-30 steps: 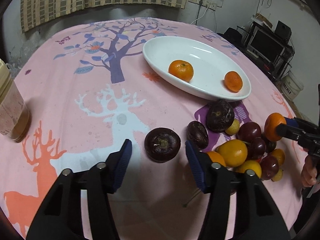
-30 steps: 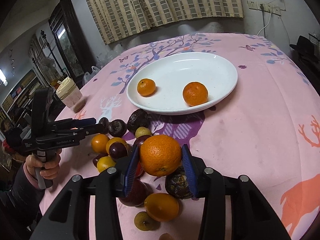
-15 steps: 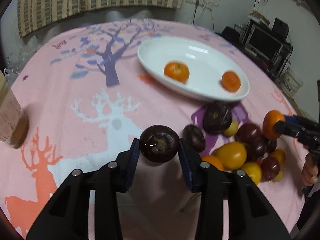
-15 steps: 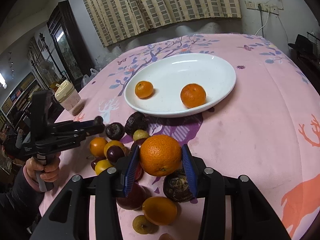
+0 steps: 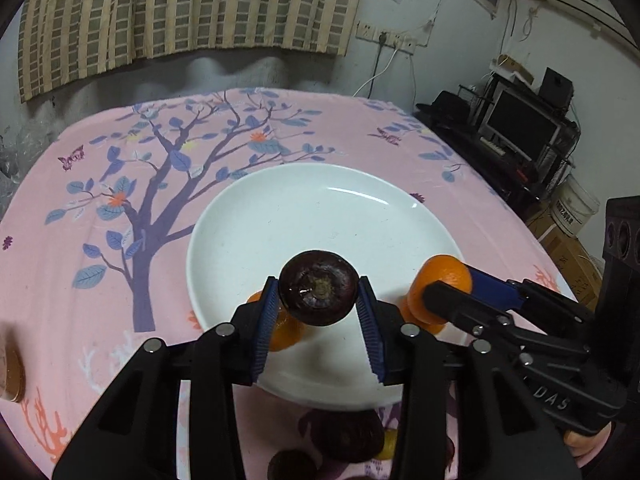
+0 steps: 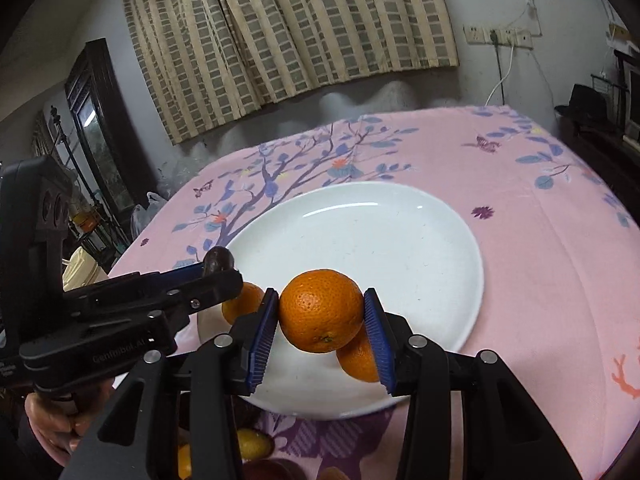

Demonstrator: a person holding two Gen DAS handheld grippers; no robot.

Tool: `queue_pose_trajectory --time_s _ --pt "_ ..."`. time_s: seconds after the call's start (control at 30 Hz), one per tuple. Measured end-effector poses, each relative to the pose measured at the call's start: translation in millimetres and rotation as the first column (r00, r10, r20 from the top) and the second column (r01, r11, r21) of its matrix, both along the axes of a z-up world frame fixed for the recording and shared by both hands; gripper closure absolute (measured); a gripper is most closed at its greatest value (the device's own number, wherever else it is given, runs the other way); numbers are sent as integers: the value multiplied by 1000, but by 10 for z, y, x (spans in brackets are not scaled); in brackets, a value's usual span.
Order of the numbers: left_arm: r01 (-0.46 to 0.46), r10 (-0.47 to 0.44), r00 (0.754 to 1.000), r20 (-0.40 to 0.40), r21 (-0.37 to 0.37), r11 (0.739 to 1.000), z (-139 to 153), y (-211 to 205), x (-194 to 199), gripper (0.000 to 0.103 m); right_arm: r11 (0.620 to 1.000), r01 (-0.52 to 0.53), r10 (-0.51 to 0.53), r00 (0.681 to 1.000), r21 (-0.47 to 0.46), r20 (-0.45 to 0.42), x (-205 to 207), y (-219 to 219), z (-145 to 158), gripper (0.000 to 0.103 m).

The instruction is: Organize fruits

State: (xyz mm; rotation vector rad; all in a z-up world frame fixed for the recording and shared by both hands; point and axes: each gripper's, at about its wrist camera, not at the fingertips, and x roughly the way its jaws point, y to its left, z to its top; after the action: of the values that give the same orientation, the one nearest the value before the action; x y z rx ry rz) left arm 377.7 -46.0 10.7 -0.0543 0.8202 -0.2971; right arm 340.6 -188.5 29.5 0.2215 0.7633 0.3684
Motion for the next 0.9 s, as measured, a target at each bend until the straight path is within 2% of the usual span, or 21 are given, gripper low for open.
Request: queue_pose_trajectory --time_s 0.03,0.07,0.1,0.13,0.17,0.27,0.4,0.47,0.53,0.63,0.77,0.9 --pt "-4 4 1000 -7 3 1000 -18 3 27 60 1000 -10 10 1000 19 -13 24 7 -24 58" --pt "-12 12 1000 -8 10 1000 -27 16 31 40 1000 -15 15 1000 21 -13 24 12 -22 58" --pt "-29 29 1000 -2 21 999 -20 37 16 32 1000 -22 22 1000 16 -11 12 13 -12 52" --pt "-61 60 998 20 33 998 -7 77 -21 21 999 -29 29 1000 21 -11 -16 11 11 40" --pt "-73 71 997 39 30 997 34 125 -66 16 999 -28 29 1000 29 -7 -59 -4 51 38" --pt "-61 61 997 42 -3 998 152 257 -199 14 996 -59 59 998 65 0 -238 -41 175 38" --pt "-120 120 992 46 4 993 163 481 -442 8 992 -105 107 994 68 -28 -496 -34 198 38" --pt "-146 146 989 27 -6 989 89 623 -581 8 991 -127 129 991 43 -40 -615 15 155 38" --pt "-161 161 987 3 -15 987 15 737 -698 8 990 -141 139 988 -25 -68 -699 111 75 39" --pt "-197 197 980 -10 -15 980 -84 898 -869 8 979 -179 166 978 -99 -126 -764 244 -65 53" --pt "-209 208 978 -30 -25 978 -161 1010 -1029 8 973 -212 193 966 -96 -175 -814 304 -163 53" --pt "-209 208 978 -33 -38 977 -163 1035 -1100 8 974 -196 171 966 -113 -196 -820 286 -209 53"
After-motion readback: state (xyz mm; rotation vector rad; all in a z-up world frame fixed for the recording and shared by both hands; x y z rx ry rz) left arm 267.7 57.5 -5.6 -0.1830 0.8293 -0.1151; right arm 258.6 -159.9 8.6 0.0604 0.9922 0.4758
